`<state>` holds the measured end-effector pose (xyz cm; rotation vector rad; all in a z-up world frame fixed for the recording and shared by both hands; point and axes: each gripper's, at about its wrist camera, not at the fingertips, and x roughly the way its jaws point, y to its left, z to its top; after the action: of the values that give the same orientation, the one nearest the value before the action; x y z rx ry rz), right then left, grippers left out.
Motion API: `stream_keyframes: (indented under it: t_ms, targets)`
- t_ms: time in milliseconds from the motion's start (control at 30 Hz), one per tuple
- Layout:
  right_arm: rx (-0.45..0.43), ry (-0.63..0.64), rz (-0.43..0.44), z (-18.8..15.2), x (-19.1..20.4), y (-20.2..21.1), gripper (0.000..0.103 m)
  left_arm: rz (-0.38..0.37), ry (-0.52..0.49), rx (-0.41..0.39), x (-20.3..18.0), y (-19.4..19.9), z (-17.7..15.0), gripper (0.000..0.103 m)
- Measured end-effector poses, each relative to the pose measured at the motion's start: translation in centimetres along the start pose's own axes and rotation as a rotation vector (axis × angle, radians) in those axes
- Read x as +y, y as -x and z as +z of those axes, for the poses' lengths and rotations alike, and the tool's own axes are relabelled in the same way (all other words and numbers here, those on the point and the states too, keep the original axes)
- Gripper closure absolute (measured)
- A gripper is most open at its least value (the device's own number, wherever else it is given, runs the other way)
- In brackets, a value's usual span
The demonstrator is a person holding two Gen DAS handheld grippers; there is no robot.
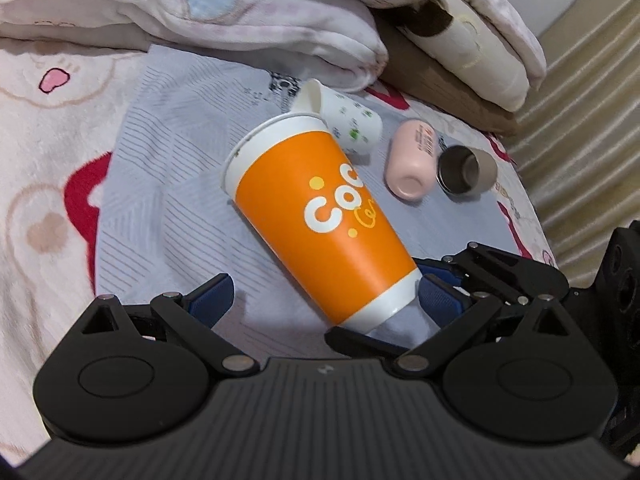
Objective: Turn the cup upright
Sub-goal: 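Rotate the orange cup upward with the right gripper while the left tool approaches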
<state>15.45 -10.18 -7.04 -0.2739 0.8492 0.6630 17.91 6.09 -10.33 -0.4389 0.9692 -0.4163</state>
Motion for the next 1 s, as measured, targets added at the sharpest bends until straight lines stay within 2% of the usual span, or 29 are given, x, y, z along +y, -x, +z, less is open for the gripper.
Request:
stream_keyframes:
  t_ms: [133,233,300,400,467,600,800,833,900,933,967,1000]
  targets:
    - [0.006,-0.002,-0.009,-1.4,-0.9,1.4,0.031,-0.041,0.017,0.016,-0.9,0.2,-0.7,0.003]
    - [0.013,-0.005,-0.029,-2.5,-1.7,2.1,0.031,-0.079,0.088,0.031,-2.0,0.0,-0.6,0.003]
    - [0.008,-0.036,-0.034,-3.3,-2.3,2.5,0.032,-0.109,0.079,0.038,-3.4,-0.2,-0.5,0.003]
    - [-0.003,-0.065,-0.029,-4.5,-3.0,3.0,0.032,-0.087,0.037,0.049,-5.6,-1.1,-0.3,0.003]
    - [-0.005,-0.065,-0.024,-5.1,-3.3,3.5,0.032,-0.086,0.049,0.072,-6.5,-2.2,-0.3,0.003]
    - [0.025,-0.049,-0.049,-5.8,-4.3,4.2,0.034,-0.106,0.079,0.112,-7.2,-4.2,-0.6,0.003]
    - [0.069,-0.127,-0.074,-7.2,-6.4,3.6,0.035,-0.103,0.081,0.133,-7.3,-6.4,-1.5,0.003]
    - [0.073,-0.134,-0.078,-7.3,-6.7,3.6,0.034,-0.096,0.076,0.131,-7.2,-6.6,-1.6,0.003]
    - [0.08,-0.144,-0.076,-7.2,-7.0,3.6,0.025,-0.09,0.066,0.128,-7.0,-6.6,-1.7,0.003]
    - [0.082,-0.144,-0.072,-7.1,-7.1,3.7,0.016,-0.096,0.074,0.129,-6.8,-6.6,-1.6,0.003]
    - [0.082,-0.139,-0.067,-6.9,-7.2,4.0,0.01,-0.126,0.096,0.133,-6.6,-6.4,-1.5,0.003]
    - [0.091,-0.128,-0.053,-6.5,-7.3,4.0,0.01,-0.155,0.111,0.135,-6.4,-6.2,-1.3,0.003]
